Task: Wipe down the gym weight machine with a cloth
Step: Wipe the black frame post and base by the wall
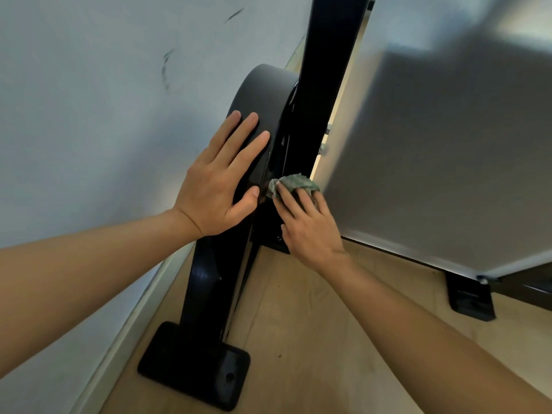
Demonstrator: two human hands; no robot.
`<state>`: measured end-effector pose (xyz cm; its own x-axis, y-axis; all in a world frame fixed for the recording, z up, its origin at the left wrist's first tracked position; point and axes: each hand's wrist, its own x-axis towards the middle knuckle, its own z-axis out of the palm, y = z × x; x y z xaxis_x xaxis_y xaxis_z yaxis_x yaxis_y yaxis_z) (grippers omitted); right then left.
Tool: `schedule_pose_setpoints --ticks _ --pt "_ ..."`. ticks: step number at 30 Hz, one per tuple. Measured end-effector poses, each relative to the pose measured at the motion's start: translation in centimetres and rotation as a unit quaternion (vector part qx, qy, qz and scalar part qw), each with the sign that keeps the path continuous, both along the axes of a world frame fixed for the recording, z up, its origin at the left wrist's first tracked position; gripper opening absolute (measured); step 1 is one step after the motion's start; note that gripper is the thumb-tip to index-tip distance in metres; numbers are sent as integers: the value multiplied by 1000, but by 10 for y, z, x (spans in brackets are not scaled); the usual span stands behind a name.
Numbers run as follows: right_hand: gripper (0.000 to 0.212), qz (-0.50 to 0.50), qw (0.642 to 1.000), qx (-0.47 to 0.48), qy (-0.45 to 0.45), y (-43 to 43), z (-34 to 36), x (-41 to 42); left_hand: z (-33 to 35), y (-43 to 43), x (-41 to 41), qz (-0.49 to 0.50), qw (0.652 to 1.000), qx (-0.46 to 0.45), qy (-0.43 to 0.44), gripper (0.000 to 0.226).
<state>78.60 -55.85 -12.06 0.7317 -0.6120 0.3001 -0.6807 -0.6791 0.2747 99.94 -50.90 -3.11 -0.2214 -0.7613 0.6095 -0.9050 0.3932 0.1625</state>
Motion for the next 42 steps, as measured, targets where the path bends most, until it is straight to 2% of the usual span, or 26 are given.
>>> schedule_pose_setpoints --ticks 6,15,25,33,35,39,42 --pt "74 -9 996 21 83 4 -31 -13 1 0 -1 -5 1000 -2 0 68" --pt "72 -41 999 -1 -1 0 -14 -6 0 -1 0 -8 1000 -6 -5 67" --pt "70 -39 996 33 70 2 -33 -10 -1 -1 0 -8 1000 -2 -6 68" --pt "74 -50 998 26 18 1 -15 4 -1 -2 -1 -7 1000 -5 -7 67" --pt "75 -46 998 25 35 0 -19 6 -1 -2 -1 -8 1000 -6 -6 67" --pt "73 -28 990 48 127 3 -39 6 -2 -2 -1 -13 1000 -7 -2 67" --pt "70 -15 989 98 113 9 -48 9 -2 -1 -1 -17 1000 -6 -1 67"
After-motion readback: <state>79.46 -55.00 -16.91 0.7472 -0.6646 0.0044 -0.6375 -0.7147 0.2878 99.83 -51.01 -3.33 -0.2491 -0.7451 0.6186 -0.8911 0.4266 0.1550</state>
